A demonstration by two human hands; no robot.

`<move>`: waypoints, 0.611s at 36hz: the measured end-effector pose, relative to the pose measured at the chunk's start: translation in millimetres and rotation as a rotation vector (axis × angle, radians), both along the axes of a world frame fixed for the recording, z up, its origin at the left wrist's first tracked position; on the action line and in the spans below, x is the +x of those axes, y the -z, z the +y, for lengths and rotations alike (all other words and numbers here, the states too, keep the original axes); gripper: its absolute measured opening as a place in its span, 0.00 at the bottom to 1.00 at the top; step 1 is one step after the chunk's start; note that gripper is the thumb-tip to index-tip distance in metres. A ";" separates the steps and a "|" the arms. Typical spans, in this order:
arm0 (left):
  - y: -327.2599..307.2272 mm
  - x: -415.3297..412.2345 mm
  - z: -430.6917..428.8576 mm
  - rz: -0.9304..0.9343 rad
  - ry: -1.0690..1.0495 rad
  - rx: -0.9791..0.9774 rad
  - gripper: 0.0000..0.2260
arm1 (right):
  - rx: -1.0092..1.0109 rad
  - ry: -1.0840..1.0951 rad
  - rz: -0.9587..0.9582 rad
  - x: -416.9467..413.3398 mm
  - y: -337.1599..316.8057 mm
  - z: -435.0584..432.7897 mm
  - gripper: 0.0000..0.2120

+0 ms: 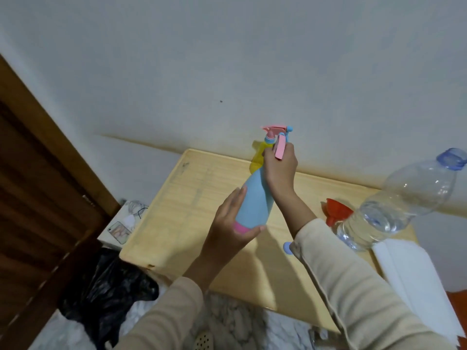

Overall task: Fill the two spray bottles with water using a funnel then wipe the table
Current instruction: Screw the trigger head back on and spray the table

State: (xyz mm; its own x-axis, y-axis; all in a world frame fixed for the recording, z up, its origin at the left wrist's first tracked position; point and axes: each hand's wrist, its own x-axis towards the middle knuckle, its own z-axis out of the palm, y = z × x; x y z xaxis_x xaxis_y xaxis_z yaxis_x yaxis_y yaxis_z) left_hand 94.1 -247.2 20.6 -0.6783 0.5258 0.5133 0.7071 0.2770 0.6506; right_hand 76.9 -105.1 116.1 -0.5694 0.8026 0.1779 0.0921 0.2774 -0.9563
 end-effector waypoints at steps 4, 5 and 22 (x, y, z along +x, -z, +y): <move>-10.2 -6.9 -14.5 -0.248 -0.001 -0.023 0.38 | 0.016 -0.049 0.001 -11.1 -1.3 -3.0 0.03; -15.2 -10.2 -19.0 -0.333 0.022 -0.035 0.38 | 0.025 -0.065 0.002 -13.5 -2.2 -3.9 0.04; -23.8 -101.2 -52.2 -0.562 0.031 -0.973 0.24 | 0.065 -0.228 -0.150 -33.0 43.6 -20.6 0.11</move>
